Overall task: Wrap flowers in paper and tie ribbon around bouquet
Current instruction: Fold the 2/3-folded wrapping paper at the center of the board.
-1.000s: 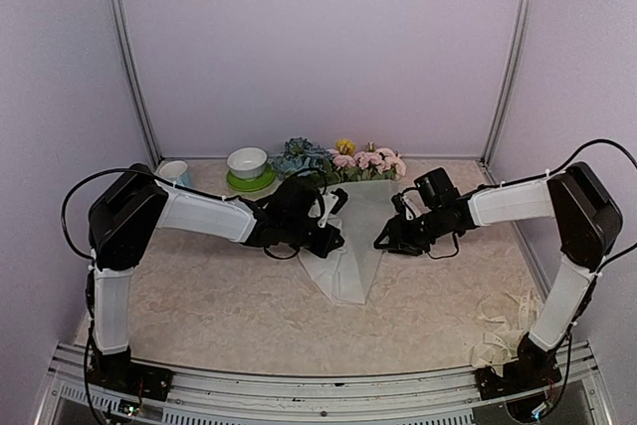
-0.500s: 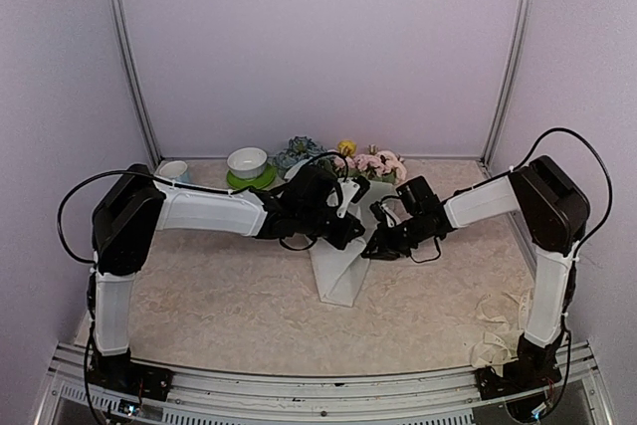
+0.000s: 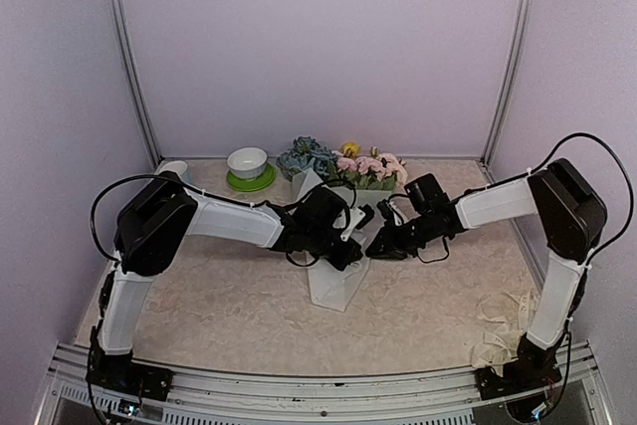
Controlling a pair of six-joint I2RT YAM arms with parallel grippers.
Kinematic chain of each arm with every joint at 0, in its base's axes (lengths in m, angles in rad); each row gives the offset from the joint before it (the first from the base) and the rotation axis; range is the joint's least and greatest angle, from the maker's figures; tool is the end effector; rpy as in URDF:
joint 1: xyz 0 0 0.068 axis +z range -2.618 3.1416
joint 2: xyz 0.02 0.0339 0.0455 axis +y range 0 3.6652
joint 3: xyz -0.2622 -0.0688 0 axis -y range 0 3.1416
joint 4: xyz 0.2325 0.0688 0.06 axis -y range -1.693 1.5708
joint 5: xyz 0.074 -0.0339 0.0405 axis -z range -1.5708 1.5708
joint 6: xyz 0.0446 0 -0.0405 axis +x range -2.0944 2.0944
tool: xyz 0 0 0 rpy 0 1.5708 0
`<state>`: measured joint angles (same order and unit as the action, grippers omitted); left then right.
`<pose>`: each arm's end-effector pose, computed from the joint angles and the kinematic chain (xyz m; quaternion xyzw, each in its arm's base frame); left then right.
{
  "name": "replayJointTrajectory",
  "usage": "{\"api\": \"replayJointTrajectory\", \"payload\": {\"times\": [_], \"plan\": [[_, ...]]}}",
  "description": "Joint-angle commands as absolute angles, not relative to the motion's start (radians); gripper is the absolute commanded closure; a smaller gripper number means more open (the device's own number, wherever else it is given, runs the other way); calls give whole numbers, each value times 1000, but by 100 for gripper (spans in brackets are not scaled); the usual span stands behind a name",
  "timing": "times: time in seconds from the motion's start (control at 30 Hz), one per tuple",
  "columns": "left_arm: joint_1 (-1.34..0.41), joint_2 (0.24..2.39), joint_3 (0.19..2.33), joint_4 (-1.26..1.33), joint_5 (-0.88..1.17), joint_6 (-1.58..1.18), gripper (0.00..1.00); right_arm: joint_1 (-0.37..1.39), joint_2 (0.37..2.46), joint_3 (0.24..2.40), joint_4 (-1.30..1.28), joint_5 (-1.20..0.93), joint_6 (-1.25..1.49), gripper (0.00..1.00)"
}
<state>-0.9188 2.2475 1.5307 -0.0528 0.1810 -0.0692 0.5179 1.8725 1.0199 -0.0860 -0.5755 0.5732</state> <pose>0.2870 -0.3892 0.1284 0.4101 0.8210 -0.2574 0.3025 0.3024 0.2003 0.1384 -0.0630 0.9135 0.3853 0.1148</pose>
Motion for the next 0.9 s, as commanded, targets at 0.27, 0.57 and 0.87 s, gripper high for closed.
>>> {"api": "replayJointTrajectory", "payload": {"times": [0.27,0.57,0.87], "plan": [[-898,2238,1480,-3,260,-86,100,489,1771,1057,-111,-634,502,70],[-893,2232,1475,0,277,-89,99,541,1831,1117,-35,-650,467,51],[-893,2214,1452,18,289,-89,99,542,1894,1146,-54,-542,430,65]]}}
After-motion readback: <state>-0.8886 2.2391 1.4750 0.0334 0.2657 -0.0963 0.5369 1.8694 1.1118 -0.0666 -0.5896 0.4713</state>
